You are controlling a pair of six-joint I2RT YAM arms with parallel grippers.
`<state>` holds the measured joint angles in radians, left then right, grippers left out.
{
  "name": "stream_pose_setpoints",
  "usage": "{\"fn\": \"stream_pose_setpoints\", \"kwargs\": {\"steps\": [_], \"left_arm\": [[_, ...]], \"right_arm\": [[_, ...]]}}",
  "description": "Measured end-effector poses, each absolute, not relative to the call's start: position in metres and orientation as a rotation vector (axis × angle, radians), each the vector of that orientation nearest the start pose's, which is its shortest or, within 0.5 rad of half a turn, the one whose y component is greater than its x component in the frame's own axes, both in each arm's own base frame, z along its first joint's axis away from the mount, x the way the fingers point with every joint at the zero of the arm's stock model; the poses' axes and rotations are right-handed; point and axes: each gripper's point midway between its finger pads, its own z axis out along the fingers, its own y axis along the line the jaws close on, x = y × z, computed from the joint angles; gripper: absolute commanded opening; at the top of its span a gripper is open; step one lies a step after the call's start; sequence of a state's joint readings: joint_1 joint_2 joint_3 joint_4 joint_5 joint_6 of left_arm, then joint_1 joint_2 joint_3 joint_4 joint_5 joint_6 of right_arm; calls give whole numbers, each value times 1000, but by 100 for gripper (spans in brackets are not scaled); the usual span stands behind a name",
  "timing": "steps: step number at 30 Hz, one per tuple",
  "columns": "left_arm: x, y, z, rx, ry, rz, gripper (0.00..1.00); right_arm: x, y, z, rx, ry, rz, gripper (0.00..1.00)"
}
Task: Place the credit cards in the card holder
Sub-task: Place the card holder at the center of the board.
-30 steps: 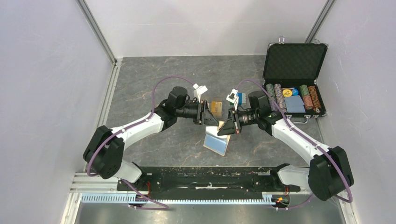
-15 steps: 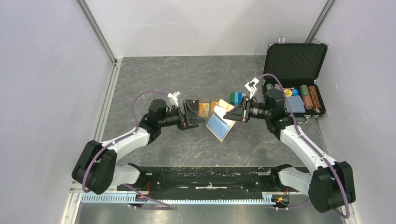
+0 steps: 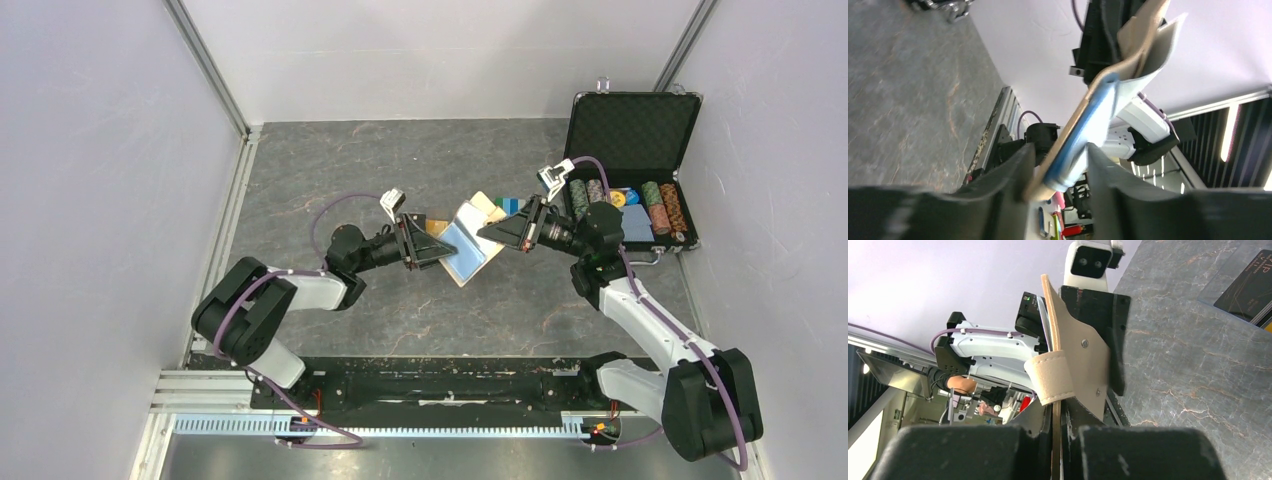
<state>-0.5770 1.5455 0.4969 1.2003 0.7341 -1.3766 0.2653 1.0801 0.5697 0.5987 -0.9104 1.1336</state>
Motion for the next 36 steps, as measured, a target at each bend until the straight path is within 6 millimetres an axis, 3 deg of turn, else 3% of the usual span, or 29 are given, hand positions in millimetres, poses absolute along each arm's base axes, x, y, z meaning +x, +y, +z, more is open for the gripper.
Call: {"fn": "stream_pose_setpoints", "kwargs": {"steps": [2, 3, 9, 13, 23, 29, 36], "left_arm": [[224, -326, 223, 59, 1818, -2037, 11], [224, -326, 228, 70, 1793, -2049, 4], [226, -328, 238, 80, 1768, -2069, 2], [227, -328, 226, 36, 1907, -1984, 2], [224, -313, 209, 75, 2253, -1604, 2], [205, -303, 183, 109, 2469, -1465, 2], [188, -307, 178, 221, 2610, -1389, 2]], "right_arm": [[239, 232, 275, -100, 1809, 1722, 0], [239, 232, 275, -99, 1809, 1721, 7], [244, 227, 256, -103, 1883, 1613, 66], [251, 221, 241, -136, 1964, 1458, 84], [253, 207, 204, -213, 2111, 1252, 98], [252, 205, 191, -258, 2157, 1216, 98], [245, 209, 183, -341, 2172, 1268, 98]]}}
